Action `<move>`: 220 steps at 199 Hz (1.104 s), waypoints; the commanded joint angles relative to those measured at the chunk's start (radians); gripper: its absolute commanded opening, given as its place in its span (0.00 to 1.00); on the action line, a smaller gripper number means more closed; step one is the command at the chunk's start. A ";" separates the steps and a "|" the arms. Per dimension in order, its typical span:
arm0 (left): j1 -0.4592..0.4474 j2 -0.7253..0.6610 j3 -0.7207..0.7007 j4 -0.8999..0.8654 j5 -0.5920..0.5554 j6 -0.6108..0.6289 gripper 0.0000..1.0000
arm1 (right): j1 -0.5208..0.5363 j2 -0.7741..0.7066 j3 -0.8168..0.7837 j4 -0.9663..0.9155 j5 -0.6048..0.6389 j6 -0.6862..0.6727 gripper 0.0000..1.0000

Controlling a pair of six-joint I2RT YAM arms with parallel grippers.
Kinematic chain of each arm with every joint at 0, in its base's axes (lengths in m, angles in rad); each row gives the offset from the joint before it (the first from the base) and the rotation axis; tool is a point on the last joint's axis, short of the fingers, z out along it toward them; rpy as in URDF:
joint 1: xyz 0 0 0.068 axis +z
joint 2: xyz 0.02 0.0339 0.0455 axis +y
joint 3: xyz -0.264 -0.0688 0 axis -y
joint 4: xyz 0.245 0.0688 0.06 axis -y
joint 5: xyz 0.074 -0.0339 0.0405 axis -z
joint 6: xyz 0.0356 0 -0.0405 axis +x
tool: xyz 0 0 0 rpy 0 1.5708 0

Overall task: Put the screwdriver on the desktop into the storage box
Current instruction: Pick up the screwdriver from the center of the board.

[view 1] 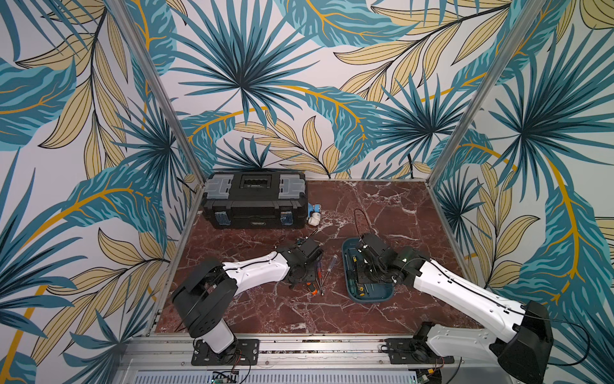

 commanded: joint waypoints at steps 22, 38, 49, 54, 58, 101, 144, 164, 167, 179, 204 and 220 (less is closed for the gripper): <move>-0.003 0.058 0.053 -0.027 0.004 -0.036 0.49 | 0.006 -0.027 -0.018 0.005 -0.005 0.017 0.10; -0.003 0.070 0.050 -0.035 -0.003 -0.046 0.44 | 0.007 -0.032 -0.015 0.004 -0.007 0.017 0.10; -0.004 0.078 0.050 -0.046 -0.005 -0.050 0.37 | 0.008 -0.036 -0.014 0.004 -0.010 0.016 0.09; -0.003 0.080 0.050 -0.050 -0.007 -0.053 0.35 | 0.008 -0.038 -0.013 0.004 -0.010 0.018 0.09; -0.003 0.081 0.049 -0.055 -0.010 -0.054 0.33 | 0.008 -0.039 -0.013 0.004 -0.011 0.019 0.10; -0.001 0.058 0.037 -0.080 -0.032 -0.067 0.14 | 0.011 -0.051 -0.013 0.007 -0.018 0.023 0.09; 0.004 -0.001 0.023 -0.128 -0.087 -0.082 0.00 | 0.018 -0.063 -0.012 0.018 -0.038 0.033 0.09; 0.005 -0.078 0.025 -0.168 -0.130 -0.086 0.00 | 0.033 -0.066 -0.017 0.053 -0.074 0.041 0.10; 0.004 -0.093 0.026 -0.172 -0.138 -0.088 0.00 | 0.036 -0.066 -0.017 0.061 -0.081 0.044 0.10; 0.006 -0.159 0.036 -0.190 -0.162 -0.080 0.00 | 0.038 -0.064 -0.027 0.107 -0.128 0.053 0.13; 0.012 -0.332 0.010 -0.101 -0.145 -0.041 0.00 | 0.038 -0.089 -0.087 0.293 -0.273 0.101 0.33; 0.033 -0.437 -0.031 0.035 -0.054 -0.013 0.00 | 0.038 -0.110 -0.141 0.465 -0.393 0.146 0.49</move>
